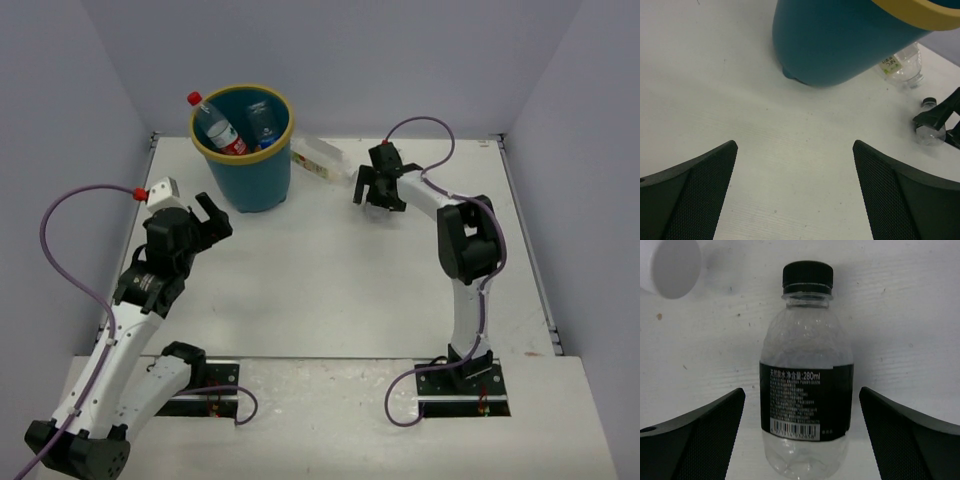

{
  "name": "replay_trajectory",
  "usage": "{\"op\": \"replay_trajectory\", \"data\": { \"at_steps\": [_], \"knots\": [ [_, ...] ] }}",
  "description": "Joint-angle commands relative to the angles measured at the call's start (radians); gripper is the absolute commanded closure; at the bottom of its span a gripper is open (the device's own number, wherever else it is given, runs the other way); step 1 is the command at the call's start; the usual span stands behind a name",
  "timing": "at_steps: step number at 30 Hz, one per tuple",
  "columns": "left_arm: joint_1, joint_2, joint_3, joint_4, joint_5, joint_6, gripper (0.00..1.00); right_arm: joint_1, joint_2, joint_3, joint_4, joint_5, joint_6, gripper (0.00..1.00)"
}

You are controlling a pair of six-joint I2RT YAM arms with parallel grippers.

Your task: Put the plastic bottles in the bin

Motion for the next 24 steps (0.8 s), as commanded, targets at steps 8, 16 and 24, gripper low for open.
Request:
{"op": "replay_trajectory", "data": {
  "at_steps": [8,16,24],
  "knots": [
    [0.004,-0.031,-0.014,-0.085,-0.02,-0.022,0.0,-0.009,0.13,0.2,-0.126,0.013,0.024,0.24],
    [0.003,-0.04,-0.046,-0.052,-0.027,-0.055,0.0,-0.011,0.096,0.179,-0.11,0.018,0.025,0.7],
    [0.004,-0.044,-0.078,-0.036,-0.014,-0.078,0.0,-0.01,-0.106,0.106,-0.045,0.003,-0.009,0.78]
  ]
}}
